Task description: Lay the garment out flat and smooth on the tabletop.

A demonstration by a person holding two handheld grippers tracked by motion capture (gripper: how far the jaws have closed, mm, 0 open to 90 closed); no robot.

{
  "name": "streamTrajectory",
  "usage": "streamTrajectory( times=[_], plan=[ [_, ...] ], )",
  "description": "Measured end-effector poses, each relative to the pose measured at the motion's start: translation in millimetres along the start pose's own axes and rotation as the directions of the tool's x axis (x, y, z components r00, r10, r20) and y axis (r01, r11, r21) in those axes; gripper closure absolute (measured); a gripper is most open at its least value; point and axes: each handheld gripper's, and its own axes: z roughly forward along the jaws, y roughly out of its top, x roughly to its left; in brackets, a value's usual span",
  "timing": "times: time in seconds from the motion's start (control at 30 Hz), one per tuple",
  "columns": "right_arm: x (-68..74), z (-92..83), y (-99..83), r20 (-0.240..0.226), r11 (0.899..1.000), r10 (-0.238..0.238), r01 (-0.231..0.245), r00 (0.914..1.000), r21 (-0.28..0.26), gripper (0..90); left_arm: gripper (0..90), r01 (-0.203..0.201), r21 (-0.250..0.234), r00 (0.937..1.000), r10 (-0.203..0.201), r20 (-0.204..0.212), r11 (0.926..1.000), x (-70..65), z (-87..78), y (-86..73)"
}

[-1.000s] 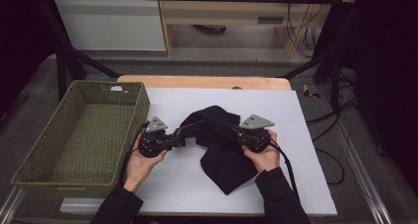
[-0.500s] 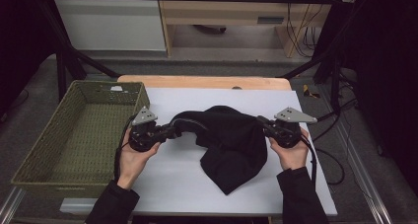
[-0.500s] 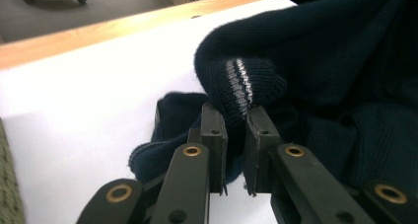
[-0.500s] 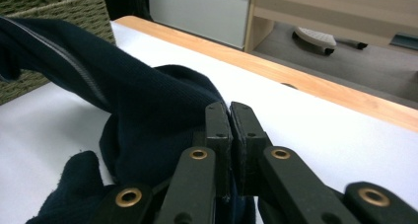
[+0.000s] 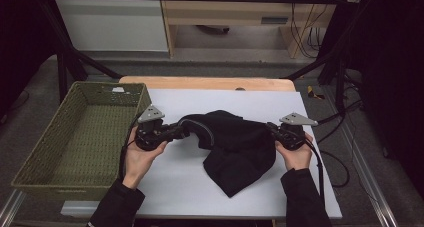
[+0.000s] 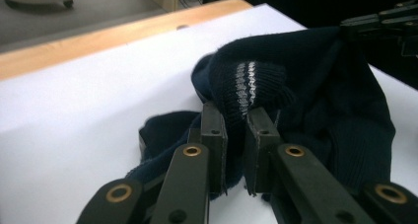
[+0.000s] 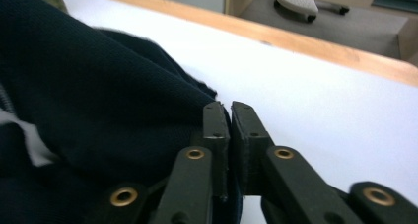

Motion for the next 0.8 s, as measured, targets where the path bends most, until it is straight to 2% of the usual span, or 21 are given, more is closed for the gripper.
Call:
streamTrajectory(
  times=[0.13,0.27,0.37,0.47,0.53,0.67,0.8],
  plan=[
    [5.1,1.4,-3.5,-0.009,0.999,-0.034,0.034,0.9994,0.012,70.8,80.6,0.008,0.006,1.0000,-0.008,0.004,1.0000,0.7,2.5,0.0],
    [12.2,-8.0,0.7,-0.017,0.997,-0.053,0.052,0.9984,-0.054,54.3,80.6,0.003,-0.002,1.0000,-0.003,0.002,1.0000,-1.1,0.0,6.9],
    [21.7,-13.3,5.2,-0.054,0.995,-0.059,0.054,0.9968,-0.089,47.6,80.6,-0.011,-0.012,0.9999,0.011,0.000,0.9999,-4.6,-1.5,17.8],
    [35.9,-13.0,9.1,-0.120,0.993,-0.066,0.053,0.9907,-0.104,43.3,80.7,-0.018,-0.020,0.9998,0.018,-0.002,0.9996,-8.8,-0.5,28.8],
    [48.2,-9.1,10.6,-0.176,0.993,-0.075,0.057,0.9816,-0.107,40.9,80.7,-0.027,-0.022,0.9996,0.027,-0.004,0.9994,-12.4,0.6,36.6],
    [69.8,3.2,10.1,-0.229,0.994,-0.091,0.075,0.9692,-0.078,34.4,80.7,-0.044,-0.022,0.9990,0.043,-0.008,0.9988,-19.5,2.4,50.8],
    [88.3,17.2,7.4,-0.254,0.993,-0.112,0.103,0.9608,-0.050,28.6,80.8,-0.052,-0.028,0.9987,0.052,-0.001,0.9983,-24.8,3.3,59.9]
  ],
)
